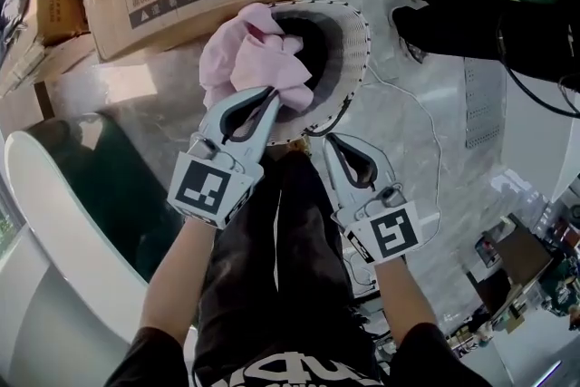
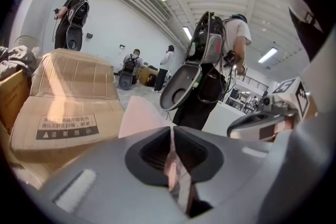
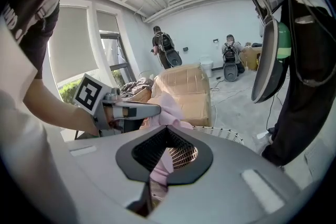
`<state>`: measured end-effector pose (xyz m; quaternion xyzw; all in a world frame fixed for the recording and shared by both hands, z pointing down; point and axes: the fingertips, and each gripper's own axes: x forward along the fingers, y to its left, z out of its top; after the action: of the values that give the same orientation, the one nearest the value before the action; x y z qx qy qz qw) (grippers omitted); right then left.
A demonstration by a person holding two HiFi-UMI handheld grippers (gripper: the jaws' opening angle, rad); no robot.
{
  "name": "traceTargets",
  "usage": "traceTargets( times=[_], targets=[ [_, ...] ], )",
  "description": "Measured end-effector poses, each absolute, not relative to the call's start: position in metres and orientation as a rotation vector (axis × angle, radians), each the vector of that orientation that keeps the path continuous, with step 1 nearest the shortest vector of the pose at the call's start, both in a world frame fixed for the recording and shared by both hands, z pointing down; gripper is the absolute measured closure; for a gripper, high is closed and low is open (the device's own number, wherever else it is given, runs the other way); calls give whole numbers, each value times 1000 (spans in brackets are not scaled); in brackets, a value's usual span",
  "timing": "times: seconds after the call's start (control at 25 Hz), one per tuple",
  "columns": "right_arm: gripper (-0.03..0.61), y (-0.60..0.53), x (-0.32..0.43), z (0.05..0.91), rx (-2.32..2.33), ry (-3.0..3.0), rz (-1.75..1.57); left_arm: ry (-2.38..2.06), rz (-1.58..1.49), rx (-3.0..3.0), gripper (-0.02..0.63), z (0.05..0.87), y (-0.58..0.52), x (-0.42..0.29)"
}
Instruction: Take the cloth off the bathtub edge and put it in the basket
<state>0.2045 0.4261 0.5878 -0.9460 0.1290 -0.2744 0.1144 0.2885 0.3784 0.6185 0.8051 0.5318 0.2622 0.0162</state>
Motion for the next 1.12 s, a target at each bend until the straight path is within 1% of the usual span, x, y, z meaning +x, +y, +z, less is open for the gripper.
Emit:
traceTargets(
  times=[0.48,0.92,0.96,1.0,1.12],
  targets=[
    [569,434,199,626,-2733,370,-901,1613,1005,2520,597,725,378,277],
    [569,434,199,637,-2707,397,-923,1653,1083,2571,584,744,382,272],
    [569,434,199,638,-2703,400,-925,1660,1096,2567,548,746,382,271],
    [569,433,198,640,-2699,402,-928,1662,1107,2564,537,748,383,271],
    [569,433,194,644,-2689,409,-940,1647,1122,2565,537,751,381,269]
  ],
)
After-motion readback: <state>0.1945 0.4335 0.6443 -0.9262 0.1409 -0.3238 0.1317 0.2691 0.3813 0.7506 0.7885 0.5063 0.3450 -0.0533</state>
